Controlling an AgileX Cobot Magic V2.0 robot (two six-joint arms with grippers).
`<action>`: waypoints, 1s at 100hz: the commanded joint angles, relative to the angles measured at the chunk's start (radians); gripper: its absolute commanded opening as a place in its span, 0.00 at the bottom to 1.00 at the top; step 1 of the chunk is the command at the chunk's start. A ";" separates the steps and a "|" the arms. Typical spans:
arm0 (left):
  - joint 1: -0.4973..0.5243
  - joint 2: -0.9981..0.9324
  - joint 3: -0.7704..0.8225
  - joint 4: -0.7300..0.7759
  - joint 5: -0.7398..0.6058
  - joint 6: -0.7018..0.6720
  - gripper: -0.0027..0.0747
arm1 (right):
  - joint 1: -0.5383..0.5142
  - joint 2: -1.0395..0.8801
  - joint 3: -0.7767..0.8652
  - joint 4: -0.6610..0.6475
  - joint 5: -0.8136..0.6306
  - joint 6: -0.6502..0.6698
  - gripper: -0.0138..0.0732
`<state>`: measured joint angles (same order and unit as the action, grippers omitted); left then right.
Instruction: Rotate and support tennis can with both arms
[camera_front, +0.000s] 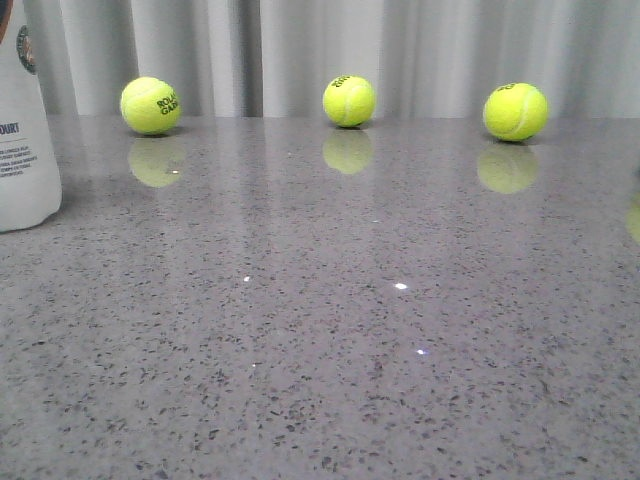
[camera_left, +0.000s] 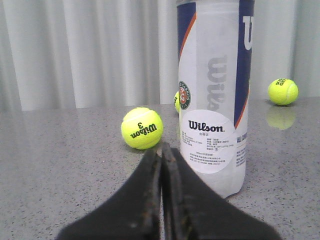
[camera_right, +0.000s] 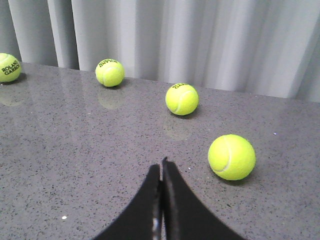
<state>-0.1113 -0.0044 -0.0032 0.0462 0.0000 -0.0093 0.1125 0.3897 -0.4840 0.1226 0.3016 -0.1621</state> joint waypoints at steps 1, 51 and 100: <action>0.000 -0.039 0.046 0.001 -0.091 -0.007 0.01 | -0.006 0.005 -0.026 0.004 -0.080 0.001 0.08; 0.000 -0.039 0.046 0.001 -0.091 -0.007 0.01 | -0.006 0.005 -0.026 0.004 -0.080 0.001 0.08; 0.000 -0.039 0.046 0.001 -0.091 -0.007 0.01 | -0.006 -0.051 -0.003 -0.032 -0.093 0.001 0.08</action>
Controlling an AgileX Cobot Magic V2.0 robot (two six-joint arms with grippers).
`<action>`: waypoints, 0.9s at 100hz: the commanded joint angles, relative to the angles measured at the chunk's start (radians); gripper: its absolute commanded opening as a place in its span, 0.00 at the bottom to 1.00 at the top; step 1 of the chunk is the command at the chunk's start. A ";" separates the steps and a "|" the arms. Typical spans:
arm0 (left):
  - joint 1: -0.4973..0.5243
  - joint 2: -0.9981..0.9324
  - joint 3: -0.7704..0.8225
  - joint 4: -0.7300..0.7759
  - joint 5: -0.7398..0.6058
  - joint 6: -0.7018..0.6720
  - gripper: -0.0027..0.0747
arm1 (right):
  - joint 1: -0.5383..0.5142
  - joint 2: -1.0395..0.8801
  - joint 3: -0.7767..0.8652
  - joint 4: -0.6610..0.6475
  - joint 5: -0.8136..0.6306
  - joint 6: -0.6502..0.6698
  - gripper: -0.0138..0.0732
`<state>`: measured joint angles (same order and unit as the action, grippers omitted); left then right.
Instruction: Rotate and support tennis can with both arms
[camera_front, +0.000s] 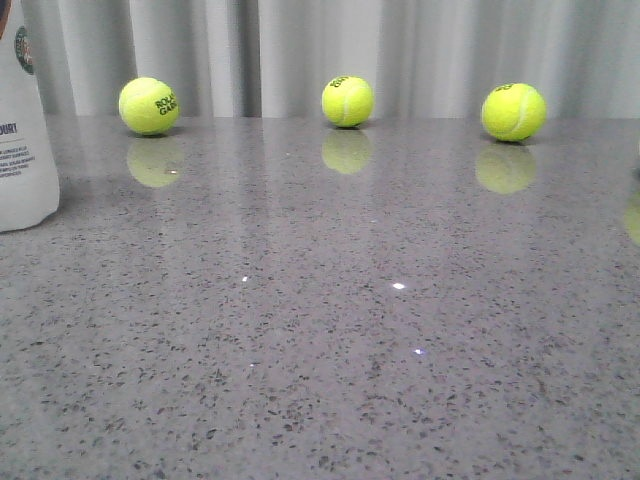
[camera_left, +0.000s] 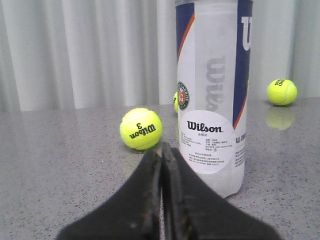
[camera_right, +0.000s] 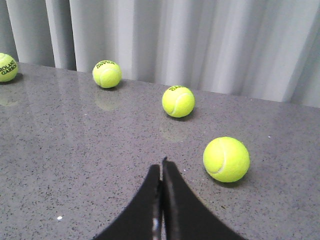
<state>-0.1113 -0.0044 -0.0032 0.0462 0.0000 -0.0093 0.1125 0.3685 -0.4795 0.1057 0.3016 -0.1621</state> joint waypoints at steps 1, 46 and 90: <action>0.000 -0.039 0.046 0.001 -0.091 -0.007 0.01 | -0.006 -0.034 -0.005 -0.015 -0.097 0.001 0.08; 0.000 -0.039 0.046 0.001 -0.091 -0.007 0.01 | -0.006 -0.403 0.358 -0.145 -0.212 0.190 0.08; 0.000 -0.039 0.046 0.001 -0.091 -0.007 0.01 | -0.006 -0.398 0.487 -0.156 -0.385 0.228 0.08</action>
